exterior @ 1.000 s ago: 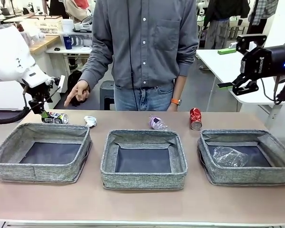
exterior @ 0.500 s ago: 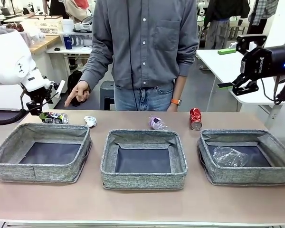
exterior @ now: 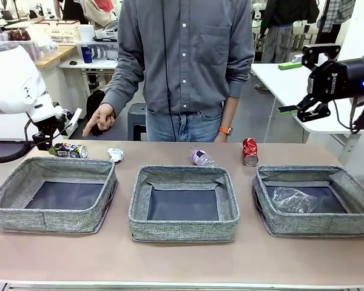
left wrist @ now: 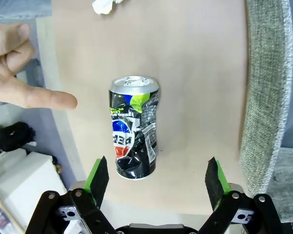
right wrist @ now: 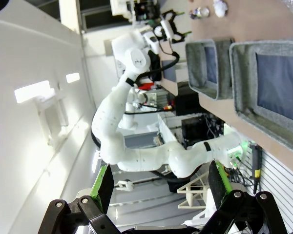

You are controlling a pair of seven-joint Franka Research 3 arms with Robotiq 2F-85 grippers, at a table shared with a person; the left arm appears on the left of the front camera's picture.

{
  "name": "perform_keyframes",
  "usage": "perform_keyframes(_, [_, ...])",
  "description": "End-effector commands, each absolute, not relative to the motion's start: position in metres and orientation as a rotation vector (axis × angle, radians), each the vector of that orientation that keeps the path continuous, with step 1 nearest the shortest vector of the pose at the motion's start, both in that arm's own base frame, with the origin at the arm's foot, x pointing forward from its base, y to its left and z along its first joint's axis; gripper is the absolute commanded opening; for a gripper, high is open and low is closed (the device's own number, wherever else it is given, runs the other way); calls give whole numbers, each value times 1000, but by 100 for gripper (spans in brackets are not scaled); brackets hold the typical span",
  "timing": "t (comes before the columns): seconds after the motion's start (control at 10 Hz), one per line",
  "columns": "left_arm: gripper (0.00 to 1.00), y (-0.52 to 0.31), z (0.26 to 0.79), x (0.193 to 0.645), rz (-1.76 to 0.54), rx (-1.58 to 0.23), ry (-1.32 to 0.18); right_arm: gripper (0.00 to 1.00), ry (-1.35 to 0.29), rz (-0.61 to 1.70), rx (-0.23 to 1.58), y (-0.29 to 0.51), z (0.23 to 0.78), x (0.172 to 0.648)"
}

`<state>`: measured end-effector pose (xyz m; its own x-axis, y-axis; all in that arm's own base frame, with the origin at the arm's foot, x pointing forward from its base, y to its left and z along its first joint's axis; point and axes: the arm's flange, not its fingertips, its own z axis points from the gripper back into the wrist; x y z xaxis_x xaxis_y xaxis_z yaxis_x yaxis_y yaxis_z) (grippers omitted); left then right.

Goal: Sort the waste into the appropriate baskets.
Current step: Pick up the waste item pointed out by the person.

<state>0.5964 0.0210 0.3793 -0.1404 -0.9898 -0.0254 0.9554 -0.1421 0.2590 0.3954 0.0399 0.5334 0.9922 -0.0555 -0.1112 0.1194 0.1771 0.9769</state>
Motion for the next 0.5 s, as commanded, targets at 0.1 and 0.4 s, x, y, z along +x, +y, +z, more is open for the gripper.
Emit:
perform_keyframes(0.1, [100, 36, 369, 615, -1733, 181, -274, 100, 41, -106, 1408, 39, 536, 397])
perform_keyframes(0.4, [100, 47, 360, 622, -1721, 172, -264, 100, 41, -106, 1408, 39, 536, 397])
